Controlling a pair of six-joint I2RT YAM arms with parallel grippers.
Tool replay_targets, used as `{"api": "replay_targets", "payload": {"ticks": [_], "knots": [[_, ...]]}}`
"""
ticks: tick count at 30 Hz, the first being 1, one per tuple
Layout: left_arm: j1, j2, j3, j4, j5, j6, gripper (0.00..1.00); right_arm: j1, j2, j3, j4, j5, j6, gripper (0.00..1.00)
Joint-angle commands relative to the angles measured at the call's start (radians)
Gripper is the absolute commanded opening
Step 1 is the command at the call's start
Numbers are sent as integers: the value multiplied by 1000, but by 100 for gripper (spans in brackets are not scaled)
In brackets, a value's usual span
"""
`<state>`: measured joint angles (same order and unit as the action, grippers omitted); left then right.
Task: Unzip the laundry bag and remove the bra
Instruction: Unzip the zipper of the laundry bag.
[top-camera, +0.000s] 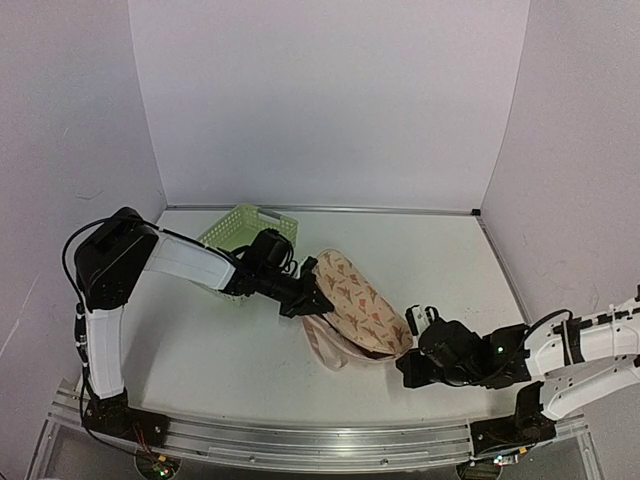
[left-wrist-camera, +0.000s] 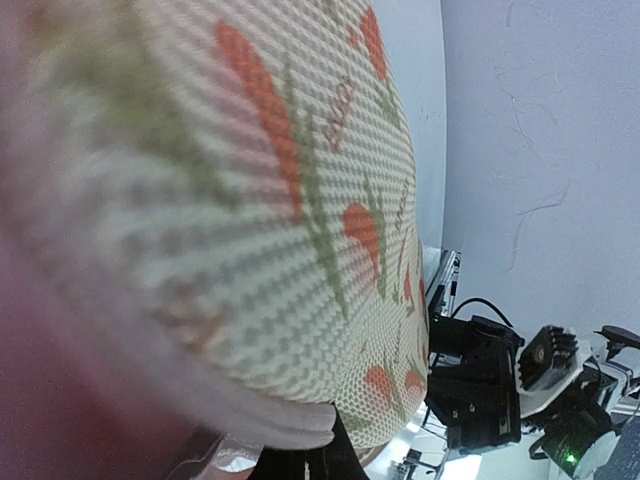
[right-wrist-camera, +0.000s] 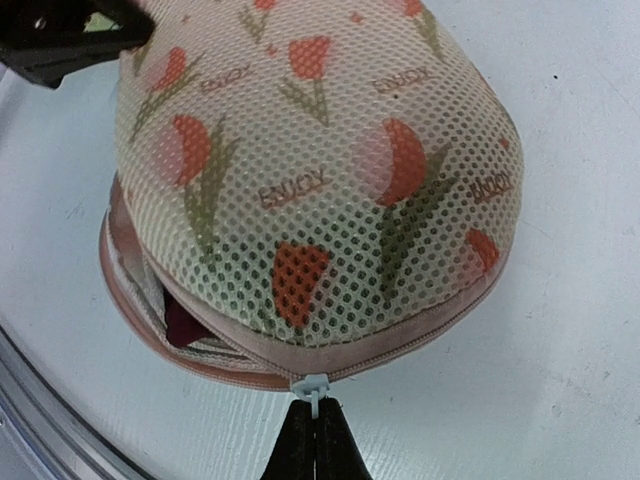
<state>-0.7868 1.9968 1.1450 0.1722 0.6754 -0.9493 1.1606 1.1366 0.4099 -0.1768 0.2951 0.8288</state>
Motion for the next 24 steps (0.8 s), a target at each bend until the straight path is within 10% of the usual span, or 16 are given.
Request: {"api": "replay_targets", "payload": {"ticks": [1, 14, 24], "knots": [[36, 46, 172, -182, -71, 121, 0, 40, -3, -13, 38, -10, 16, 0], [98, 109, 457, -480, -132, 278, 2, 73, 316, 230, 169, -6, -50, 0], [107, -99, 345, -605, -270, 363, 39, 37, 581, 472, 169, -20, -58, 0]]}}
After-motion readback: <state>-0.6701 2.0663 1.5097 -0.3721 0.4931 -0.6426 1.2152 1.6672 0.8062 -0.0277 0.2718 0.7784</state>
